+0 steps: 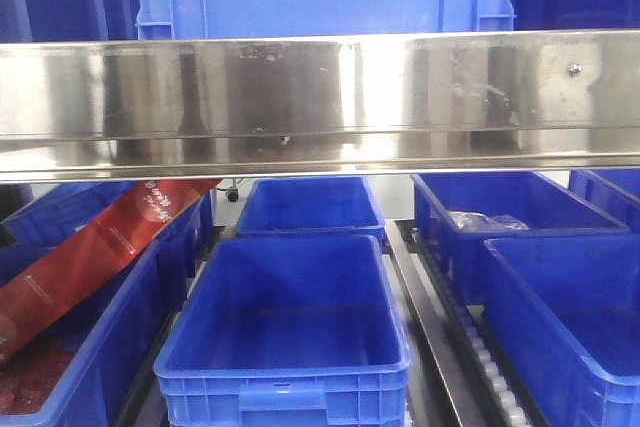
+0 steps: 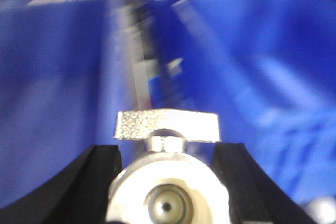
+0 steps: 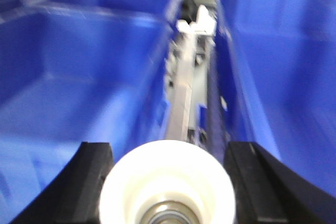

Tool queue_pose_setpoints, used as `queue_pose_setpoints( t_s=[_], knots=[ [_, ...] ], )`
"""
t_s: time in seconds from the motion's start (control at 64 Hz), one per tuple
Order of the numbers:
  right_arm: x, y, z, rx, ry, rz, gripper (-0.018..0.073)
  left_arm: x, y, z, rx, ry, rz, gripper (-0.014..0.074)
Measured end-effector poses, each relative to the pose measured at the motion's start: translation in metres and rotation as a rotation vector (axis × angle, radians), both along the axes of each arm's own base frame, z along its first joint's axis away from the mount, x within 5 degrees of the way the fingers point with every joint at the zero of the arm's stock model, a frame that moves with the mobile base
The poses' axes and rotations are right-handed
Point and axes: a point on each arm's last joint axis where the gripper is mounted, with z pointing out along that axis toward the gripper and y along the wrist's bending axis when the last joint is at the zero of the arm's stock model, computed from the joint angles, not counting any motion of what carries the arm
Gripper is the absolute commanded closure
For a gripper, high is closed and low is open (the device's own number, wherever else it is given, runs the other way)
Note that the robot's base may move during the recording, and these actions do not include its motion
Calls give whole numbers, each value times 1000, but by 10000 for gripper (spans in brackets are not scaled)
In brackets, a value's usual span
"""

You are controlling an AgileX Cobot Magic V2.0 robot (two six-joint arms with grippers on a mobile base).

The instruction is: Place valve from conveyor to right shelf box

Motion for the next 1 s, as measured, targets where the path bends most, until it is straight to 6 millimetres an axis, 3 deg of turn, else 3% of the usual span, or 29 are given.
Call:
queue_pose_setpoints(
  t_s=[0.188, 0.422, 0.562, 0.719, 0.781, 0.859, 0.953, 1.0],
  knots=[
    [37, 23, 24, 13, -20, 47, 721, 52, -55, 13, -4, -20, -134, 707],
    [77, 65, 41, 42, -61, 136, 721, 102, -123, 6, -14, -29, -256, 707],
    [98, 89, 29, 62, -27, 179, 721, 125, -149, -11, -12, -11, -287, 707],
    [117, 106, 0, 49, 69, 201, 721, 141, -160, -34, -3, 50, -297, 699],
    [123, 109, -10, 38, 108, 203, 721, 143, -162, -40, 2, 69, -299, 634],
    [127, 111, -21, 24, 152, 203, 649, 144, -163, -43, 5, 81, -300, 478],
    [130, 112, -25, 20, 165, 203, 419, 145, -163, -45, 7, 92, -302, 223],
    [130, 112, -25, 20, 165, 203, 312, 144, -163, -44, 8, 93, -302, 140]
  ],
)
